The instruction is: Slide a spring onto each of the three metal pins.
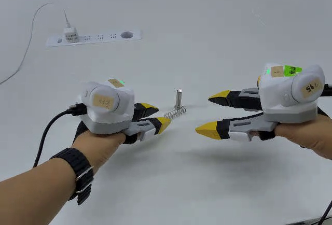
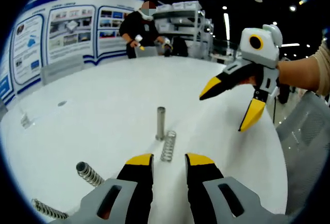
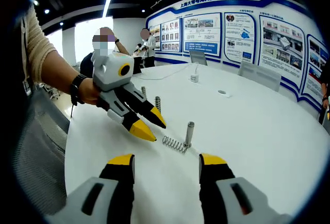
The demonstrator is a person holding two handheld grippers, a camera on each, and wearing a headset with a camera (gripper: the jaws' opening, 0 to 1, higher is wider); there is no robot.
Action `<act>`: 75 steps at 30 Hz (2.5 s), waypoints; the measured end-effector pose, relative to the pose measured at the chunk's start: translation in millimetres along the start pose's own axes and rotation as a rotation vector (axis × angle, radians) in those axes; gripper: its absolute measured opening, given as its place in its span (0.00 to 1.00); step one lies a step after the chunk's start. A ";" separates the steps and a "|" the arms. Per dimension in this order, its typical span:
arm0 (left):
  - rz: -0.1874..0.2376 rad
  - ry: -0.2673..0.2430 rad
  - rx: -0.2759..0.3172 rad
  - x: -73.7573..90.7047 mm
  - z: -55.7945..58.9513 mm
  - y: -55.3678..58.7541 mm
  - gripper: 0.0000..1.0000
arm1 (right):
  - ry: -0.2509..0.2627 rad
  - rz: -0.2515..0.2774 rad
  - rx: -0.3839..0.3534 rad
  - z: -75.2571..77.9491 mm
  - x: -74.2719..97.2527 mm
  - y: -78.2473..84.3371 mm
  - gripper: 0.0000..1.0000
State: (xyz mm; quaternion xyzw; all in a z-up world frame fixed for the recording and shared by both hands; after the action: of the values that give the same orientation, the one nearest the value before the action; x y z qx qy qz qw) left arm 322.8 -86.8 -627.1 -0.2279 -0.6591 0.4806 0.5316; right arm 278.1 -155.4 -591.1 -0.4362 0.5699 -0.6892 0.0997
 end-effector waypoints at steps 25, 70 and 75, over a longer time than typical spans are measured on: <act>-0.056 0.002 -0.054 -24.2 -4.0 11.5 0.11 | 0.006 -0.005 -0.001 2.7 3.9 4.9 0.52; -0.093 0.207 -0.302 56.1 42.4 6.3 0.10 | -0.177 -0.058 0.154 -53.4 -32.6 -10.7 0.30; -0.094 0.234 -0.310 58.8 45.6 4.8 0.10 | -0.204 -0.077 0.182 -59.2 -33.7 -7.2 0.25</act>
State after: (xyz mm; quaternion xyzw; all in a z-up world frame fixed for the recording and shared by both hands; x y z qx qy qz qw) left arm 260.5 -54.8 -601.8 -0.3306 -0.6688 0.3182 0.5850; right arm 258.5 -90.3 -599.4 -0.5147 0.4747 -0.6935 0.1698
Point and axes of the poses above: the centre of the closed fingertips' face, and the gripper's own axes: x roughly backward along the fingers, z roughly to its right, y roughly out of its underside, the point moved 1 cm from there along x, roughly backward along the fingers, and after that the axes turned 3 degrees about -x, right-handed, at the moved point
